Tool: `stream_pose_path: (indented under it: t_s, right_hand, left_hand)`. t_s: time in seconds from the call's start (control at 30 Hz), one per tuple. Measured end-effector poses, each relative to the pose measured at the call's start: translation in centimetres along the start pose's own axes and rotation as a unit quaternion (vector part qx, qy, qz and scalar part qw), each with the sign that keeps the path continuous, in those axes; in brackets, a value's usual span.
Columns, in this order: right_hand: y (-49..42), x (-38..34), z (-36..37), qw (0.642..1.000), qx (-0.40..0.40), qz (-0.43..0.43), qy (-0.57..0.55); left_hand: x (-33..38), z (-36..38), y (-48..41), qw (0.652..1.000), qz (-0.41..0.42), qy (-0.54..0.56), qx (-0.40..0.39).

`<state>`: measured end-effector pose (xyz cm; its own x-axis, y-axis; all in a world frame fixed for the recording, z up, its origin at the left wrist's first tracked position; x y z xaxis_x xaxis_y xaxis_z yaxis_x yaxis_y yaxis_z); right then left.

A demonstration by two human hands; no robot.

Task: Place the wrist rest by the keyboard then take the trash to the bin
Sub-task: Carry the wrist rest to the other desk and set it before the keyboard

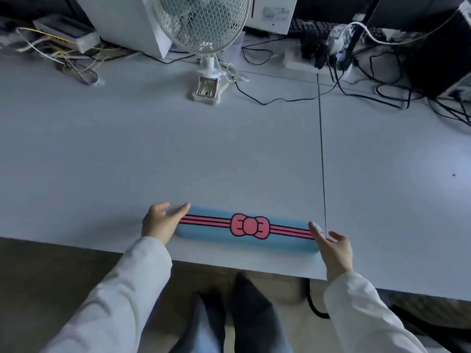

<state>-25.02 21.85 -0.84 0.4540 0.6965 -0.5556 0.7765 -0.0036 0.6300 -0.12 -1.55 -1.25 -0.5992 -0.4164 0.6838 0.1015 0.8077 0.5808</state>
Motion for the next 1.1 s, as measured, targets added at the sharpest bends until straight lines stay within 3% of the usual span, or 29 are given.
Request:
stream_pose_path:
  t_s: [0.3, 0.57, 0.73, 1.1]
  right_hand:
    - [-2.0, 1.3, 1.3, 0.999, 0.021, 0.010, 0.029]
    - [-2.7, 1.5, 1.5, 0.999, 0.023, 0.017, 0.022]
    - [-2.8, 1.3, 1.1, 0.999, -0.017, 0.012, 0.027]
    - [-2.0, -0.6, 0.7, 0.987, -0.113, -0.013, -0.113]
  left_hand:
    - [-1.8, 1.7, -0.5, 0.999, -0.008, -0.031, -0.033]
    - [-2.8, 1.8, -1.5, 0.998, 0.005, -0.065, -0.012]
    - [-3.2, 1.7, -1.4, 1.000, -0.005, -0.024, -0.004]
    - [-3.5, 1.9, 0.9, 0.997, -0.027, 0.055, 0.044]
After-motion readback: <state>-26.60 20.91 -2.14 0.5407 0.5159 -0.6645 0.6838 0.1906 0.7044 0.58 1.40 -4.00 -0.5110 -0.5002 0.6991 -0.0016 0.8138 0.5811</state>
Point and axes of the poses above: each hand's wrist, its own y-axis away from the middle knuckle, its own z-axis out of the palm, x = y × z, the point moved 2 cm from there along -y, towards the middle knuckle, and after that the axes turned 4 degrees about z, right-handed, at the moved point
